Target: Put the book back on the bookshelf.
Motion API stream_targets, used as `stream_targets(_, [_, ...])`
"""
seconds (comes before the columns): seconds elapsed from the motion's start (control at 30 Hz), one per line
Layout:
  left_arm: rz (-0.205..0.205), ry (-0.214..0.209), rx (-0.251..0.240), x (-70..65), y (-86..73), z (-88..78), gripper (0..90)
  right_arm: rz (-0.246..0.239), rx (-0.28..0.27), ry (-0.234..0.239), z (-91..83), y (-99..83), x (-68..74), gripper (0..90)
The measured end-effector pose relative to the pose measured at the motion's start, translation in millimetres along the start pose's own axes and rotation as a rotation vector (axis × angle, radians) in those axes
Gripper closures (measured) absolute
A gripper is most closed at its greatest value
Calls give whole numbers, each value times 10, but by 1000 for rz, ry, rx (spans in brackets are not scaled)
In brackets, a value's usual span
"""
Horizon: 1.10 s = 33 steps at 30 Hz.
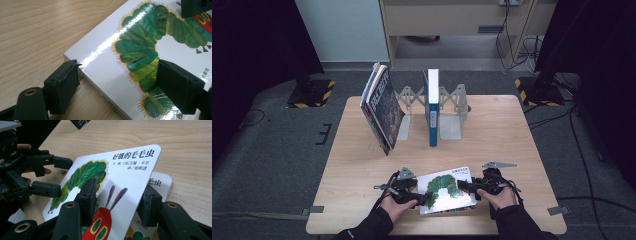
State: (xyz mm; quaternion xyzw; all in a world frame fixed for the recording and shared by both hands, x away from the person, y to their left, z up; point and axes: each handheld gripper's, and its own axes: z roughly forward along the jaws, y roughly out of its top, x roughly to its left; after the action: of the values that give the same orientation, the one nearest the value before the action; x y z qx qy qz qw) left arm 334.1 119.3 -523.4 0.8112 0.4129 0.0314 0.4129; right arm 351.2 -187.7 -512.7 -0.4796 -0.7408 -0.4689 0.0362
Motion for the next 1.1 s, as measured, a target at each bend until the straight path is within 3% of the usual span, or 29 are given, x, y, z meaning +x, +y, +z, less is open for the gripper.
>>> stream_targets(0.27, [-19, -1, 7, 40, 8, 2, 185, 11, 23, -7, 23, 24, -18, 558])
stream_targets(0.63, [-42, -7, -16, 66, 33, -44, 193, 16, -26, 24, -41, 67, 3, 669])
stream_targets(1.1, [-69, -22, -42, 96, 60, -112, 186, 32, -88, 96, -116, 150, 66, 782])
